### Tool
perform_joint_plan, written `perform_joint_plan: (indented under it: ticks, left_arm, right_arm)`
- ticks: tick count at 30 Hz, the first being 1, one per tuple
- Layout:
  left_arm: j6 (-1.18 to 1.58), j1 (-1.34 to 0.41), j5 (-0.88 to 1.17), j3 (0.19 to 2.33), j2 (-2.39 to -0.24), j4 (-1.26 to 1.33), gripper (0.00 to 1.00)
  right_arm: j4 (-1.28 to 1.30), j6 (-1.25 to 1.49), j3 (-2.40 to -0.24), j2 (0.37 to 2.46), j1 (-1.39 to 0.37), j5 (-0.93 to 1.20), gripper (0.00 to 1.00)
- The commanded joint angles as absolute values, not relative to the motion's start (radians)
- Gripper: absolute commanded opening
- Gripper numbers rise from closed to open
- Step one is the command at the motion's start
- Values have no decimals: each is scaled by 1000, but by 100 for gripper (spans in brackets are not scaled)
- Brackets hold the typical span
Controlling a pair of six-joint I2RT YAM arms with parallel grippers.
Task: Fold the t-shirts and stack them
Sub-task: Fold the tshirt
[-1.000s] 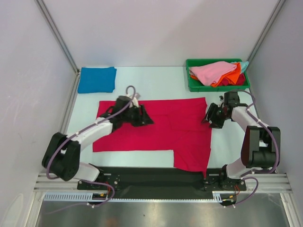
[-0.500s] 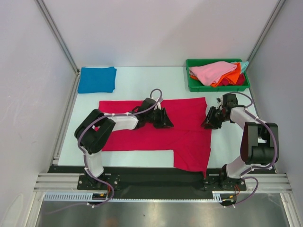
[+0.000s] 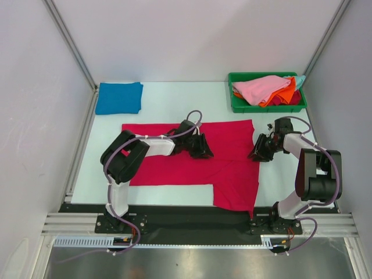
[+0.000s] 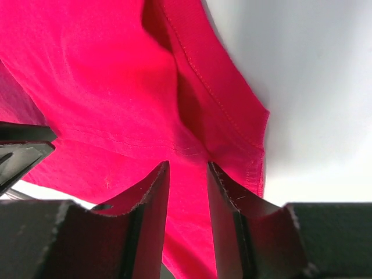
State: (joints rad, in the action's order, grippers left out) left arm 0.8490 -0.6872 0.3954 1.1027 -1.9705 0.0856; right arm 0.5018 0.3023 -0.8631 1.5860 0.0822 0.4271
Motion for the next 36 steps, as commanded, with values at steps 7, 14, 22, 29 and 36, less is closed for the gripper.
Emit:
perform_joint_plan:
  ticks: [7, 14, 22, 29, 36]
  left_arm:
    - [868, -693, 411, 1183, -2031, 72, 42]
    - [873, -693, 429, 1195, -2040, 67, 38]
    - [877, -692, 445, 1193, -2033, 64, 26]
    - [856, -689, 446, 1223, -2029, 8, 16]
    - [845, -675, 445, 1233, -2014, -55, 10]
  right_arm:
    - [468, 290, -850, 1609, 95, 426, 38]
    - [463, 285, -853, 1621, 106, 426, 38]
    - [451, 285, -876, 1647, 107, 440, 37]
    - [483, 296, -873, 1612, 107, 468, 5]
    - [520, 345, -855, 1543, 106, 514, 0]
